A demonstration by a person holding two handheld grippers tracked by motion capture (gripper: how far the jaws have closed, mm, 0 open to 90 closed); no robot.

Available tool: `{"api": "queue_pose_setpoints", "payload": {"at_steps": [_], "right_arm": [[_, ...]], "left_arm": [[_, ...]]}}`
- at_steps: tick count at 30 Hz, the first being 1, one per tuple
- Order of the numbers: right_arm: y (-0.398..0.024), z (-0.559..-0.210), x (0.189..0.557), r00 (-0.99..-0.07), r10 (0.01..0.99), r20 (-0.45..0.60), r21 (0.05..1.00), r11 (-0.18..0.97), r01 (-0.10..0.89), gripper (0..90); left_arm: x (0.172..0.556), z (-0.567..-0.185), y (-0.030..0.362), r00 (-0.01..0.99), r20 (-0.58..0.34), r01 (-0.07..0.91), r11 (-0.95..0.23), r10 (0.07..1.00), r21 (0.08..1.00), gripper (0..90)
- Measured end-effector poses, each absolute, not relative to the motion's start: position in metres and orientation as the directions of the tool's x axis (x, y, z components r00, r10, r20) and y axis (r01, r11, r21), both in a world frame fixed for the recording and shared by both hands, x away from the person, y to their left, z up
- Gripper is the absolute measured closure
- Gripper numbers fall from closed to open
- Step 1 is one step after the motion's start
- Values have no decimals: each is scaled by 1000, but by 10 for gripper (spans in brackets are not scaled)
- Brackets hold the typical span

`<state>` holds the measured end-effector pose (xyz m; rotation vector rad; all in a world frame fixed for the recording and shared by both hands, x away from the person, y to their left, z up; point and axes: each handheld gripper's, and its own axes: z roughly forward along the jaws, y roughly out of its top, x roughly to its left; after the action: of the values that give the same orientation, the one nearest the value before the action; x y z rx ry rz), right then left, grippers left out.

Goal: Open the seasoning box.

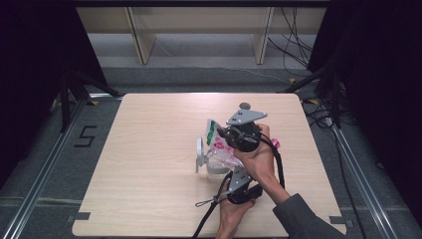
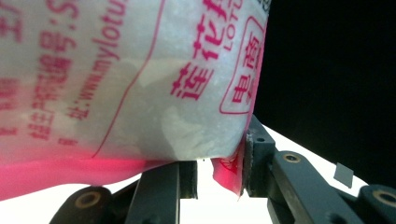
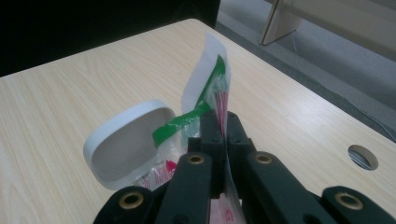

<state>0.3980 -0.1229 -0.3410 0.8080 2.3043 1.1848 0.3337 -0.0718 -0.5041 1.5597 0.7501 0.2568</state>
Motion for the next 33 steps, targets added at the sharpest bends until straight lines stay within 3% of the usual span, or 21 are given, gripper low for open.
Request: {"api": "queue_pose_setpoints", "payload": {"at_steps": [33], "right_arm": [[-113, -342, 399, -739, 663, -119, 825, 480, 298, 900]], "left_arm": [[334, -502, -68, 767, -265, 296, 45, 584, 954, 712]]}}
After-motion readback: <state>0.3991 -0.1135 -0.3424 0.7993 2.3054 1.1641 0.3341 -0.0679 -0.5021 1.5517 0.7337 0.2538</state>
